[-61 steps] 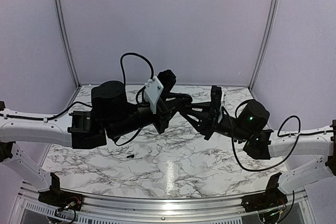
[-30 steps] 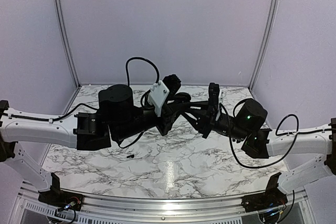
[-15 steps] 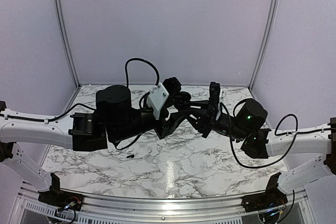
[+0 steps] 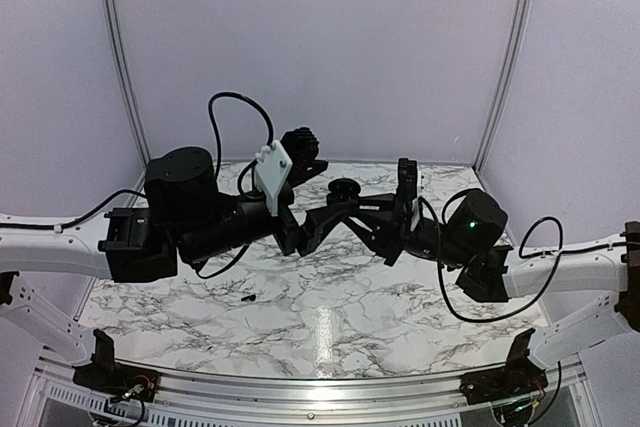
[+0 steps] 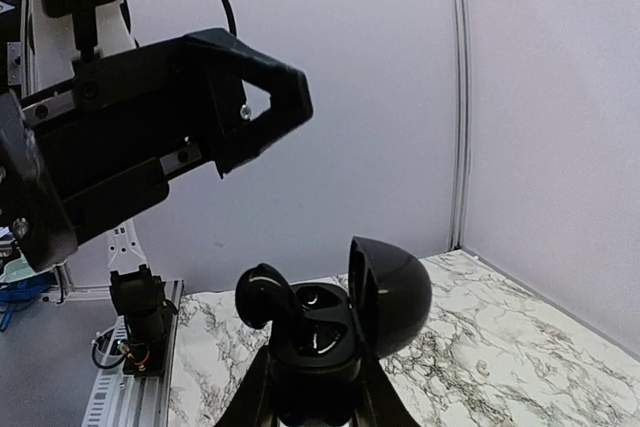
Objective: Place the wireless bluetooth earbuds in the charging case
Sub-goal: Adjust the right earbud in the right side groove of the charging case.
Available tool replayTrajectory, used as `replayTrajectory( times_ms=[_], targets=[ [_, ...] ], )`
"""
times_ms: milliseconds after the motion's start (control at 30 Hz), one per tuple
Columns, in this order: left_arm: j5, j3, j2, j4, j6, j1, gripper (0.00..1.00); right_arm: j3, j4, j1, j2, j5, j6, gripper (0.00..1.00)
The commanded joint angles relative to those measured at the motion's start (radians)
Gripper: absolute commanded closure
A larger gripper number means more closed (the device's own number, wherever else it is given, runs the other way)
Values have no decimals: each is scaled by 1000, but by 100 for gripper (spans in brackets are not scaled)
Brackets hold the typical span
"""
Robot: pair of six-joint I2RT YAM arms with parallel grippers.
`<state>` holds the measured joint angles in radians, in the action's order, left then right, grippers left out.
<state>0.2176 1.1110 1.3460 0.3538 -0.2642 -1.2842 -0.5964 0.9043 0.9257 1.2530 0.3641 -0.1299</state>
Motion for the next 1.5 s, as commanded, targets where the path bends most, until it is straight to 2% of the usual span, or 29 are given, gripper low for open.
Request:
replayTrajectory(
  times_ms=[0,133,300,433,533,767,1100,1467],
  targets=[
    [-28,-17,-73,-46,-32,-6,23,-14,24,3,2,67,-12,100],
    [-78,-18,-136,-166,-55,0,17,-30,-20,3,-4,143,3,100],
    [-169,9,-180,-392,-65,16,16,-63,-83,2,1,263,16,100],
    [-213,10,-192,-471,-49,23,14,-80,-90,1,15,355,-2,100],
    [-261,16,-186,-487,-41,25,14,-93,-92,2,32,413,-12,100],
    [-260,29,-158,-490,-32,28,14,-111,-106,2,64,482,-11,100],
    [-231,33,-123,-477,-17,48,15,-128,-142,5,72,505,9,100],
    [-305,24,-108,-432,15,61,17,-129,-150,7,77,510,17,100]
  ],
)
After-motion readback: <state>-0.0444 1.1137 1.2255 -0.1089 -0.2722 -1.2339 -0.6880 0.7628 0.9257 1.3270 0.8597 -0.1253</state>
